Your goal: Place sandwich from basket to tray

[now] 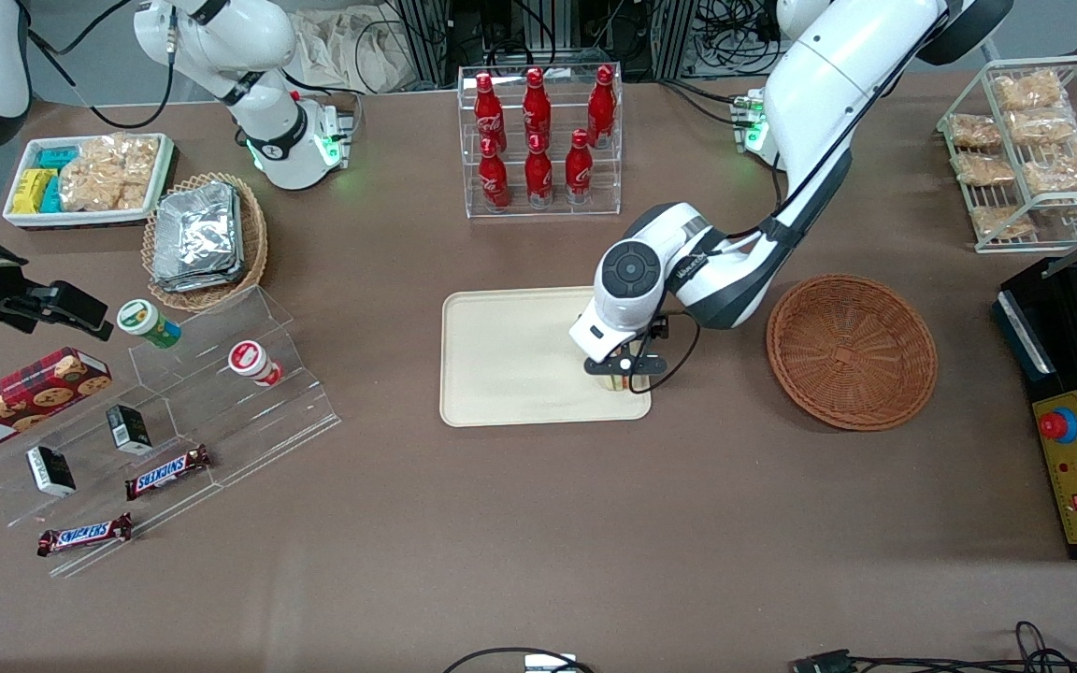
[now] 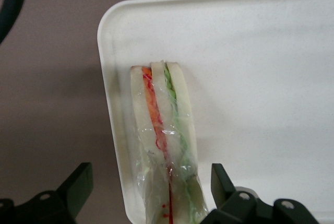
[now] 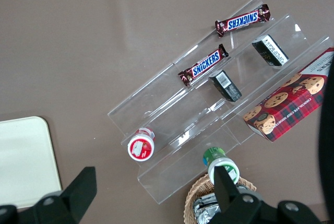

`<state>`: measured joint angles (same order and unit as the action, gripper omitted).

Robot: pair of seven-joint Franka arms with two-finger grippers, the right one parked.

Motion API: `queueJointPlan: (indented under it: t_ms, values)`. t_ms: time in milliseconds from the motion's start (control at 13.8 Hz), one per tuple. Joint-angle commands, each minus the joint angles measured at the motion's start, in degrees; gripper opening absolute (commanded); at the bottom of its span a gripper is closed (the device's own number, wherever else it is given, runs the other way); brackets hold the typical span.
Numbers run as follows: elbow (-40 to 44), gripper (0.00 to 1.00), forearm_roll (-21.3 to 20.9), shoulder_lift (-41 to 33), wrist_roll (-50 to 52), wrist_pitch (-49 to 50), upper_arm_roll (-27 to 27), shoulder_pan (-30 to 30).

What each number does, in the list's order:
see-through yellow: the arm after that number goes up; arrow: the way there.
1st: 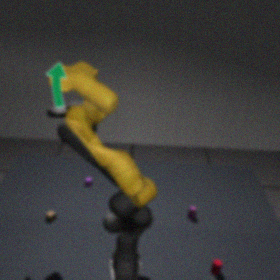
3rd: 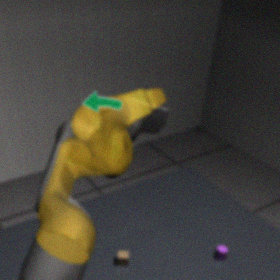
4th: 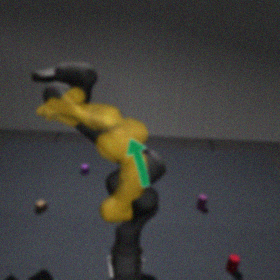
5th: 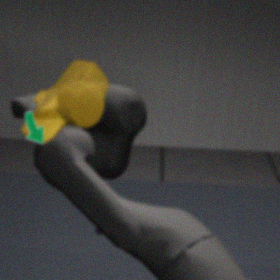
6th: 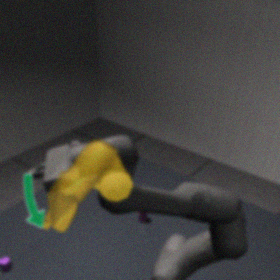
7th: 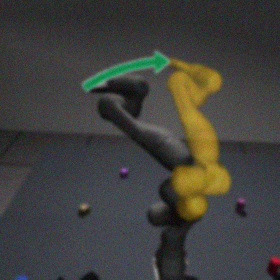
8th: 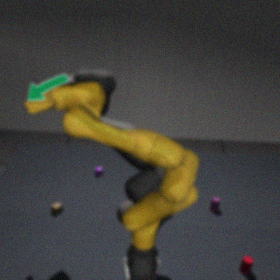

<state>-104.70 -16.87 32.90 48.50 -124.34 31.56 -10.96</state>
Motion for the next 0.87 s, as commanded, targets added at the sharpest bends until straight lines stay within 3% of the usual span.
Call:
queueJointPlan:
  t_ms: [0,218,291,509,800]
  values:
    - [0.45,1.00,-0.18,-5.10,0.90,3.82,0.61,0.76]
    - [1.16,1.00,0.87,-13.27,0.10,10.58,-2.54,1.29]
    - [1.16,1.00,3.13,-16.34,-2.16,12.61,-4.99,1.20]
    - [0.64,1.00,11.93,-24.61,-15.94,17.09,-16.66,0.59]
    - [-1.03,1.00,12.74,-31.21,-24.39,19.66,-29.33,0.41]
